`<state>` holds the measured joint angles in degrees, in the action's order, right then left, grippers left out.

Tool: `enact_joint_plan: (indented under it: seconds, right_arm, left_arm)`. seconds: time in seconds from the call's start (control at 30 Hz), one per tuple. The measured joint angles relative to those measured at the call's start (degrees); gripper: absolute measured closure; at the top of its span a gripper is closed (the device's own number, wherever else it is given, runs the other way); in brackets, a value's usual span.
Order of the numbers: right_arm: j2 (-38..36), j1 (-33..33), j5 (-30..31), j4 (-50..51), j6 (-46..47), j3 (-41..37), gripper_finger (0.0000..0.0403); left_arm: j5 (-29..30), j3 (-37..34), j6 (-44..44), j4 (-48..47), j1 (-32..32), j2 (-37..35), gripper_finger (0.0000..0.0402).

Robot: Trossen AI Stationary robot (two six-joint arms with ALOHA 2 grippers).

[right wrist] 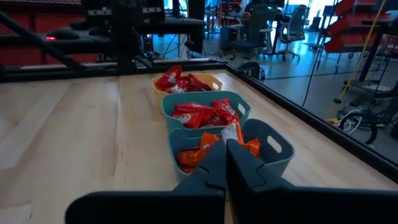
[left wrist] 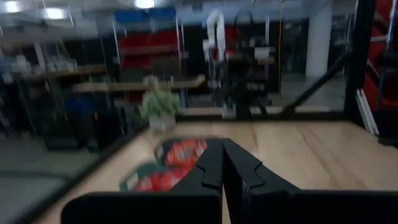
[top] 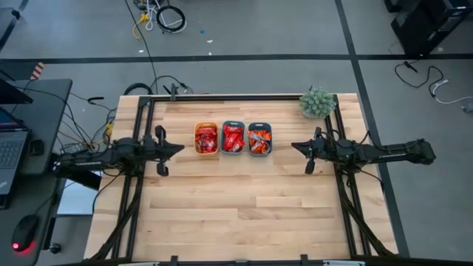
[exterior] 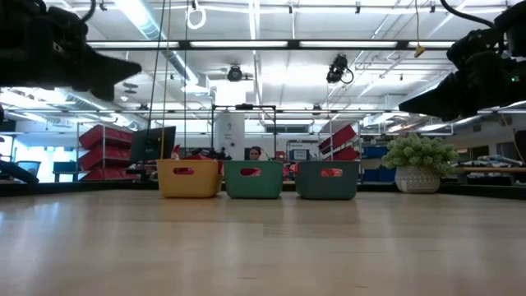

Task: Sort candy
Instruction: Return to Home Position

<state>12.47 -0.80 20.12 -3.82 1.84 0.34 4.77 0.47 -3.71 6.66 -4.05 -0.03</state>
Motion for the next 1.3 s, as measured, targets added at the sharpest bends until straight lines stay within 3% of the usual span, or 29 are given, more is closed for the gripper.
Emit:
enact_joint_plan:
  seconds: [0.13,0.47,1.3]
  right_arm:
    - [1.8,0.8,0.0,0.0,0.3,0.0,0.0403]
    - [6.0,2.3,0.0,0.0,5.6,0.0,0.0403]
    - [6.1,2.6,1.3,-0.4,7.1,0.0,0.0399]
  left_arm:
    - [0.4,0.0,4.2,-5.3,0.0,0.0,0.0400]
    - [1.1,0.0,8.8,-5.6,0.0,0.5,0.0400]
    - [1.1,-0.1,8.7,-3.2,0.0,0.5,0.0399]
